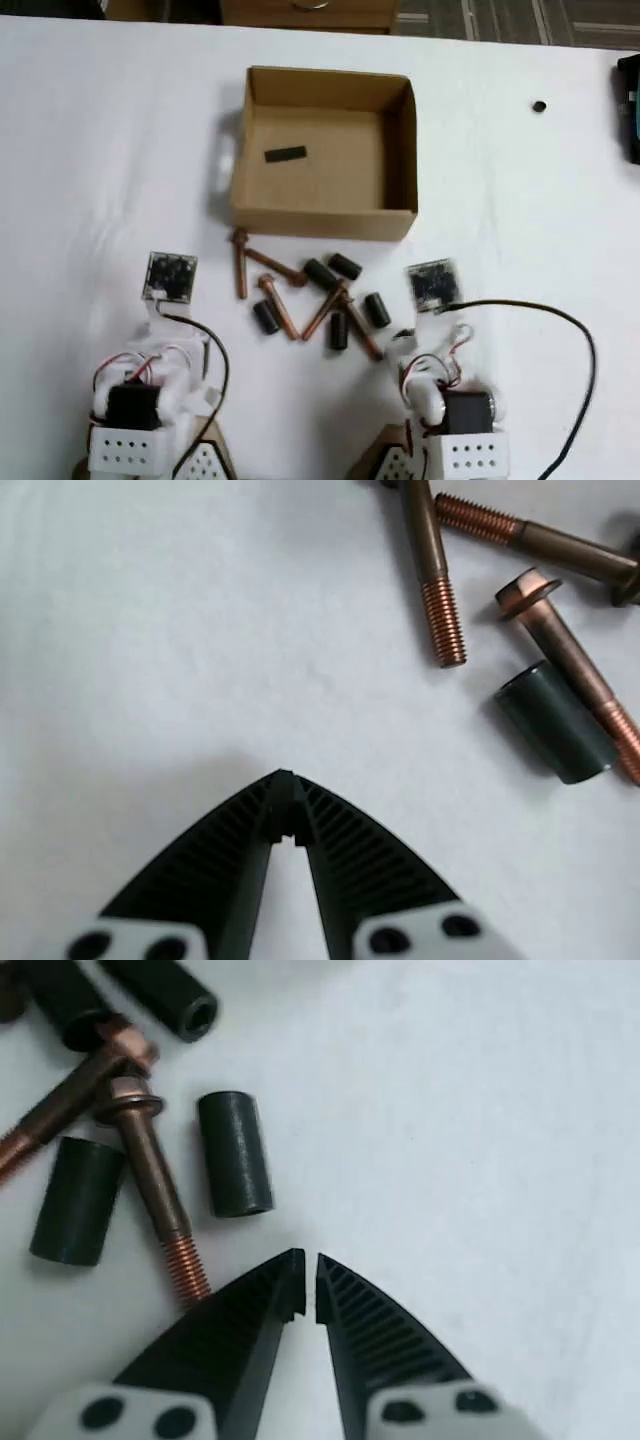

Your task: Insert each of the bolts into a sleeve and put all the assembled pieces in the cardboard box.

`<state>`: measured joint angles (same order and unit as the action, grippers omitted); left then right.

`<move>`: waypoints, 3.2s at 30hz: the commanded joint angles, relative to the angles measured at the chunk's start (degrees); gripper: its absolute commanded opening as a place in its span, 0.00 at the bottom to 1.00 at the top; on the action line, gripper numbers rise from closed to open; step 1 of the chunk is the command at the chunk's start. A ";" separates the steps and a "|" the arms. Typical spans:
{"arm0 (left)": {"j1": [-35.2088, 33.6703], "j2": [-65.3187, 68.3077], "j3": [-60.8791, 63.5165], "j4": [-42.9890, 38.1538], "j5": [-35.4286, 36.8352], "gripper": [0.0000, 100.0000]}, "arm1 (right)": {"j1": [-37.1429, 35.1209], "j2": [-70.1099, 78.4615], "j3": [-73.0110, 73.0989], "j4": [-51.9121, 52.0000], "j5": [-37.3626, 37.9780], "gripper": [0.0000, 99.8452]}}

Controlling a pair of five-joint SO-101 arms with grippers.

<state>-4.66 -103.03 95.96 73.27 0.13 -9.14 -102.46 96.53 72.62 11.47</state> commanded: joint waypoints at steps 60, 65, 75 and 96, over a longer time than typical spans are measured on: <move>2.02 -1.32 1.10 -0.97 0.35 0.02 | -19.56 -0.57 0.35 -3.56 -0.18 0.02; 1.67 -1.32 1.10 -0.09 0.26 0.02 | -14.37 -0.57 -5.19 -3.30 -0.18 0.02; 1.85 -1.32 -5.41 0.26 0.62 0.02 | -4.97 0.92 -18.90 -0.13 -0.18 0.02; 1.58 5.19 -20.53 6.15 -2.11 0.24 | -10.77 69.58 -49.14 -4.62 -7.56 0.03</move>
<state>-3.34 -101.80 79.87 79.60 -1.27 -16.26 -38.73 52.92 68.48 4.44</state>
